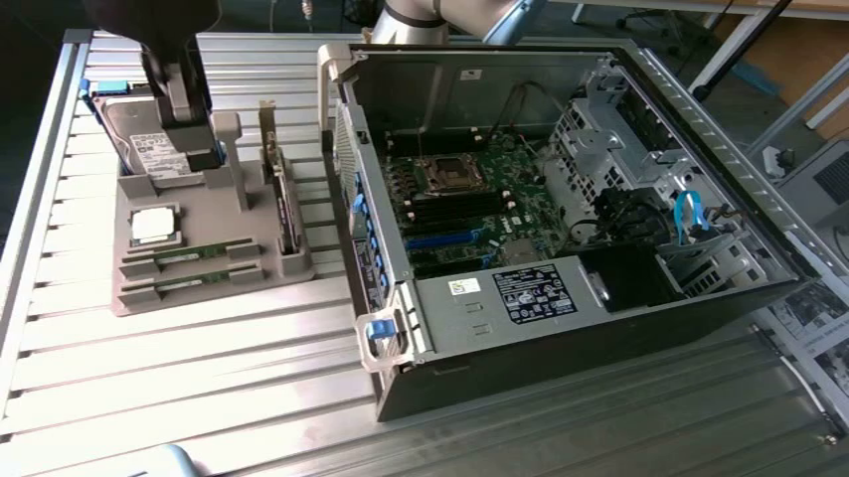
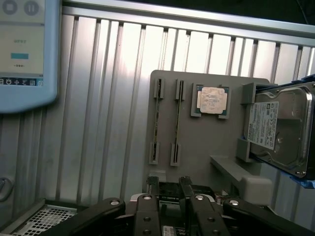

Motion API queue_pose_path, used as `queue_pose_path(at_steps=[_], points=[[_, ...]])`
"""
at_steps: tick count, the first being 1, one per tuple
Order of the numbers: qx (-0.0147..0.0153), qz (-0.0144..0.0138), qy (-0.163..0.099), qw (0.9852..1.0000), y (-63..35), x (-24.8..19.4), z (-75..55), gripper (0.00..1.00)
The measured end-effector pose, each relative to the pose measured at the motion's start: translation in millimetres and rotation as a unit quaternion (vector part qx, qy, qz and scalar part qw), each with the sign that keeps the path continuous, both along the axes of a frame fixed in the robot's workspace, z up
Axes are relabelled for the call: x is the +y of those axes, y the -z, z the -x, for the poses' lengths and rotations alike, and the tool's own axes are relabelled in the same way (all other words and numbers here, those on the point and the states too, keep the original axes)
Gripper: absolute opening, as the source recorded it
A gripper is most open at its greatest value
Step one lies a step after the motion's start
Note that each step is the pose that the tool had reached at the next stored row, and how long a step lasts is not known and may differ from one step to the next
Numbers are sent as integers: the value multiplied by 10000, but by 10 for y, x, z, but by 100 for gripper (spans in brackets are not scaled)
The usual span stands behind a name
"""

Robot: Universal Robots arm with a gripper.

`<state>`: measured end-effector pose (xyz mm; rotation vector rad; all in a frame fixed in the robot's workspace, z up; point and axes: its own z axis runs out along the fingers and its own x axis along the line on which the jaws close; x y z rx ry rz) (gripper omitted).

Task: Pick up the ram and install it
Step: 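Pick up the ram and move it above insertion slot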

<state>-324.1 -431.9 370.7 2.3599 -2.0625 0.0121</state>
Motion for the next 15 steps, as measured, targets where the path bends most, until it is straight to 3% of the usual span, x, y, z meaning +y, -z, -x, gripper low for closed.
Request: queue_pose_path(at_steps=[15], points=[[0,0,0,10000,61,0,0,30]])
